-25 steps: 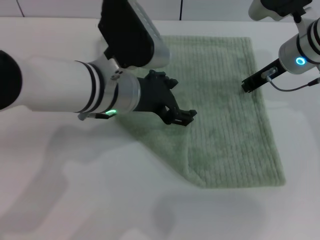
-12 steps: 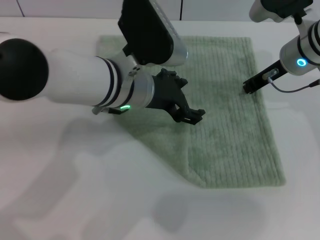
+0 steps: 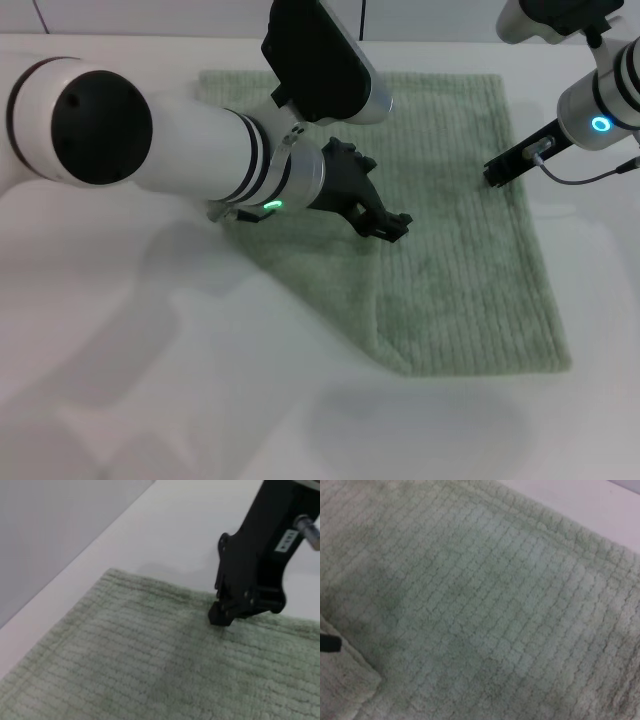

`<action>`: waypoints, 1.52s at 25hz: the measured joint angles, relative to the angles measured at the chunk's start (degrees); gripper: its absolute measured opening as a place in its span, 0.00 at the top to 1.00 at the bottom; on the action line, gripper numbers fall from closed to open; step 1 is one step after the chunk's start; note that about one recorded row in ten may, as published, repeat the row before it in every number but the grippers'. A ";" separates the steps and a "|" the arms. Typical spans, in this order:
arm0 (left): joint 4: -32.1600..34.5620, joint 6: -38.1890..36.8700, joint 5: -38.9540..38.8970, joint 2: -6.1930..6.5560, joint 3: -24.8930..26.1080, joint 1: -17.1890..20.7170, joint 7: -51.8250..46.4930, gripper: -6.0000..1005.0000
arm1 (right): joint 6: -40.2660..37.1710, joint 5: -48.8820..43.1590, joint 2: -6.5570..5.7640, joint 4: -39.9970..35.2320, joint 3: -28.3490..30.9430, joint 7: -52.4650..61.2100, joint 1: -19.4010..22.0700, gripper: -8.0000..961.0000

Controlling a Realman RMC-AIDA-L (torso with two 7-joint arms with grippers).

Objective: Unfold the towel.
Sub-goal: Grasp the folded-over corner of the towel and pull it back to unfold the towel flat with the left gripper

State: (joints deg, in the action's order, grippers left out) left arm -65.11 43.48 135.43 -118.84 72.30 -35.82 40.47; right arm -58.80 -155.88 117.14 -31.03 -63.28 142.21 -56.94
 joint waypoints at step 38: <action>11.00 -6.39 0.16 -0.25 -4.51 -6.65 -3.15 0.21 | -0.22 -0.21 0.03 0.46 0.01 -0.06 -0.19 0.99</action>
State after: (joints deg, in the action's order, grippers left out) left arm -54.11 37.09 135.59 -119.10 67.78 -42.47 37.33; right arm -59.02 -156.10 117.18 -30.57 -63.28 142.15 -57.13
